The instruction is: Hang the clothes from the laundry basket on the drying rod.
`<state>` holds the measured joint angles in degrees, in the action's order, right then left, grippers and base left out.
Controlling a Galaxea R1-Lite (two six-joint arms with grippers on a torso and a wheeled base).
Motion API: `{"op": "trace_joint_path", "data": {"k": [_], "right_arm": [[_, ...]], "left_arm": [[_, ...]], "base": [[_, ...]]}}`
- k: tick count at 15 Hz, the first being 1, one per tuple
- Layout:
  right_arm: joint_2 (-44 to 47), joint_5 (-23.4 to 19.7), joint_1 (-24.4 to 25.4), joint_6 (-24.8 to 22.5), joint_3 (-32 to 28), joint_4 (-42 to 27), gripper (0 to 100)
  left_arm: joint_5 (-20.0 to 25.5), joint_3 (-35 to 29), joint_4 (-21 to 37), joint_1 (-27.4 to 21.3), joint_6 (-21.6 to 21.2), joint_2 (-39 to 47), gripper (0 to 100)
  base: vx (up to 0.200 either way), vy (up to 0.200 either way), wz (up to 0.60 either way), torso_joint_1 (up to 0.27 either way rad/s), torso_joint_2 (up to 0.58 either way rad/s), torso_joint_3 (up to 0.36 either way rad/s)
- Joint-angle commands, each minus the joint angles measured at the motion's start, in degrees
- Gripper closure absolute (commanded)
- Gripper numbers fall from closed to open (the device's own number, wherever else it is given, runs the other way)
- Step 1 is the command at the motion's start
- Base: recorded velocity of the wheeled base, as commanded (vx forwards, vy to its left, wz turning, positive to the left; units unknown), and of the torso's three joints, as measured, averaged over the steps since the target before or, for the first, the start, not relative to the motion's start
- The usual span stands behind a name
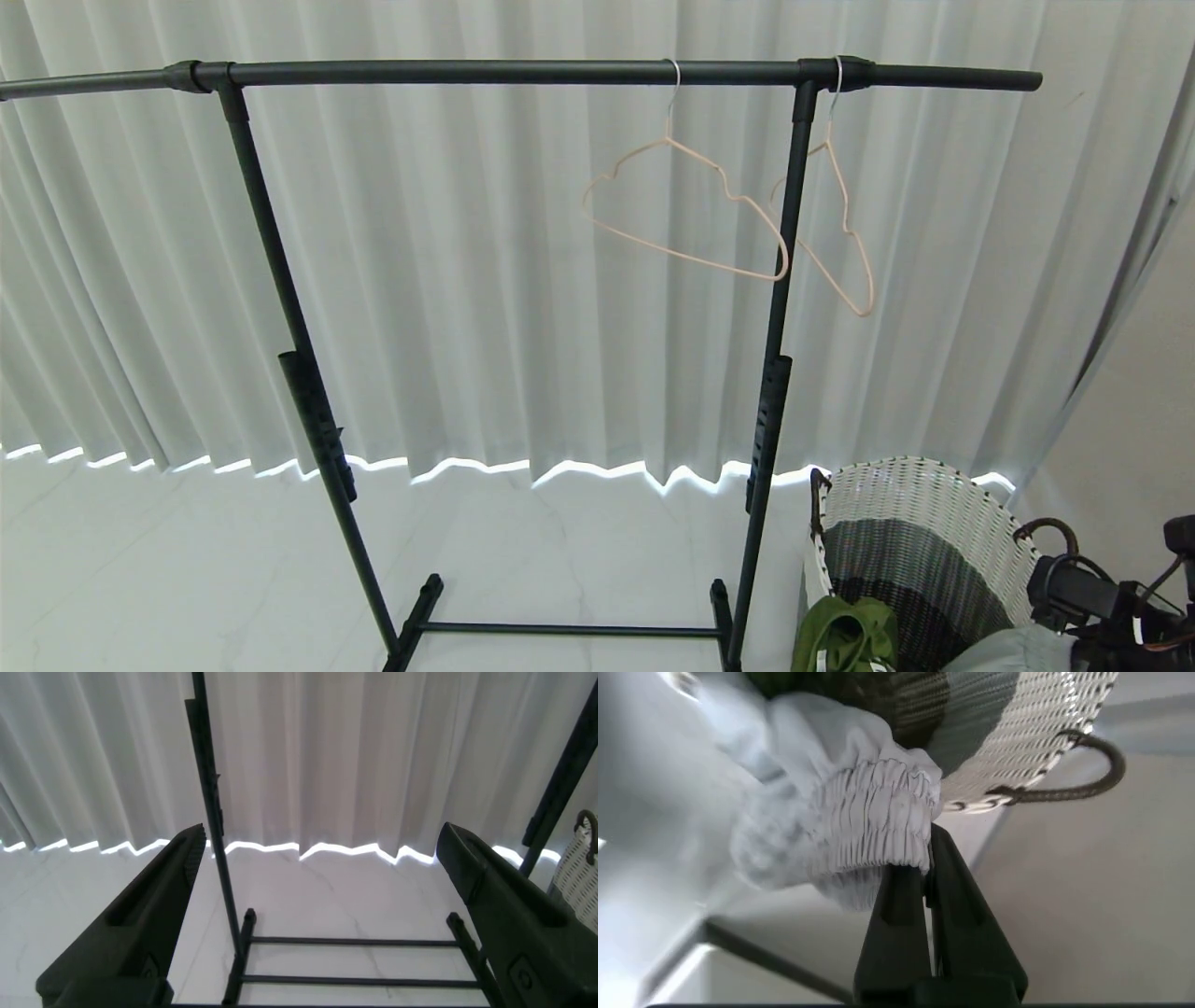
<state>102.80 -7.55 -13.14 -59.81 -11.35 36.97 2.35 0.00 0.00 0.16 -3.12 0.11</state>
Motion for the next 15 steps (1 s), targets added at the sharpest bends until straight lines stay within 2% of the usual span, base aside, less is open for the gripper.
{"op": "trace_joint_path", "data": {"k": [1,3,4,5,6,9,12,15], "right_arm": [[-15.18,1.66,4.97,8.57,-4.47,-13.16,100],[-24.76,4.12,6.64,16.83,-14.49,-33.11,100],[-26.51,4.38,6.99,18.67,-16.86,-37.24,100],[-31.26,5.35,7.6,25.18,-23.81,-48.93,100],[-33.9,5.96,7.6,28.96,-26.71,-53.67,100],[-40.93,6.75,7.6,36.87,-29.7,-58.95,100],[-44.09,6.75,7.78,37.66,-28.38,-59.03,100],[-44.62,6.75,8.13,37.66,-28.11,-59.03,100]], "left_arm": [[0.02,0.0,0.0,0.02,0.04,-0.02,0],[0.02,0.0,0.0,0.02,0.04,-0.02,0],[0.02,0.0,0.0,0.02,0.04,-0.02,0],[0.02,0.0,0.0,0.02,-0.04,-0.02,0],[0.02,0.0,0.0,0.02,-0.04,-0.02,0],[0.02,0.0,0.0,0.02,-0.04,0.07,0],[0.02,0.0,0.0,0.02,-0.04,-0.02,0],[0.02,0.0,0.0,0.02,-0.04,-0.02,0]], "base": [[0.0,0.0,0.0,0.0,0.0,0.0],[0.0,0.0,0.0,0.0,0.0,0.0],[0.0,0.0,0.0,0.0,0.0,0.0],[0.0,0.0,0.0,0.0,0.0,0.0],[0.0,0.0,0.0,0.0,0.0,0.0],[0.0,0.0,0.0,0.0,0.0,0.0],[0.0,0.0,0.0,0.0,0.0,0.0],[-0.2,0.0,0.0,0.01,0.0,0.001]]}}
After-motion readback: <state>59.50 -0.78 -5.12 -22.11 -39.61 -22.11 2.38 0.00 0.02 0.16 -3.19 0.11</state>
